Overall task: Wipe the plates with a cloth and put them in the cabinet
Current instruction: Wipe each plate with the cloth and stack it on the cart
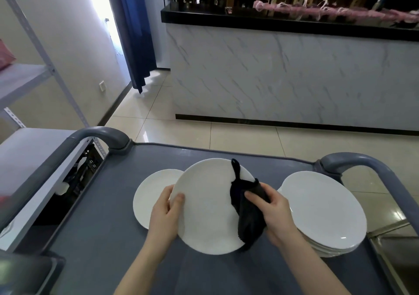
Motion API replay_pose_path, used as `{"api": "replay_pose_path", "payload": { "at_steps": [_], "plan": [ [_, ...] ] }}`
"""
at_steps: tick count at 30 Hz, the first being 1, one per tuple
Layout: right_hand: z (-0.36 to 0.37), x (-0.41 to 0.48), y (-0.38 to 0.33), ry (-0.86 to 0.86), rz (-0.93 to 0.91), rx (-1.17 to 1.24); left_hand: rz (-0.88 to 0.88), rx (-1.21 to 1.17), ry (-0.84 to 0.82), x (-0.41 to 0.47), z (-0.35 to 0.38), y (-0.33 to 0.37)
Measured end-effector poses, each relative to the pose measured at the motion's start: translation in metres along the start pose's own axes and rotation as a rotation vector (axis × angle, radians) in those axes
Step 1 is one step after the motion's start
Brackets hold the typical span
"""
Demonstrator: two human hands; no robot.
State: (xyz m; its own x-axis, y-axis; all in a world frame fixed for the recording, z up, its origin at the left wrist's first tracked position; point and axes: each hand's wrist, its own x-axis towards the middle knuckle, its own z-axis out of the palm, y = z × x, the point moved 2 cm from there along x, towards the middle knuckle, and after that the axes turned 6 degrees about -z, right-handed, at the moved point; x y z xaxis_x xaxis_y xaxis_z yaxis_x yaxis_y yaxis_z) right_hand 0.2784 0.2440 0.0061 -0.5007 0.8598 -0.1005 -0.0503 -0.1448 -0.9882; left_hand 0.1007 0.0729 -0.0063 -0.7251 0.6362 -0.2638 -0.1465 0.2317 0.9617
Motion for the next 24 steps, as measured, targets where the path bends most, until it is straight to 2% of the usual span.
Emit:
{"api": "replay_pose_path", "payload": {
  "at_steps": [3, 7, 11, 13, 14, 18, 24],
  "plan": [
    [-0.008, -0.001, 0.002, -0.028, 0.006, -0.137, 0.058, 0.049, 0.003, 0.002, 0.003, 0.007],
    [-0.004, 0.007, -0.023, -0.154, -0.109, -0.393, 0.156, 0.211, -0.116, 0.015, -0.01, 0.024],
    [0.028, 0.016, -0.05, -0.444, -0.263, -0.668, 0.304, 0.467, -0.308, 0.017, 0.001, 0.044],
    [0.048, 0.013, -0.053, -0.583, -0.312, -0.772, 0.331, 0.554, -0.348, 0.015, 0.009, 0.044],
    [0.053, 0.012, -0.052, -0.597, -0.331, -0.791, 0.326, 0.545, -0.337, 0.015, 0.009, 0.043],
    [0.038, 0.011, -0.046, -0.467, -0.309, -0.658, 0.293, 0.399, -0.233, 0.012, -0.004, 0.037],
    [0.003, -0.008, -0.009, -0.181, -0.052, -0.327, 0.196, 0.101, 0.04, 0.001, -0.01, 0.028]
  ]
}}
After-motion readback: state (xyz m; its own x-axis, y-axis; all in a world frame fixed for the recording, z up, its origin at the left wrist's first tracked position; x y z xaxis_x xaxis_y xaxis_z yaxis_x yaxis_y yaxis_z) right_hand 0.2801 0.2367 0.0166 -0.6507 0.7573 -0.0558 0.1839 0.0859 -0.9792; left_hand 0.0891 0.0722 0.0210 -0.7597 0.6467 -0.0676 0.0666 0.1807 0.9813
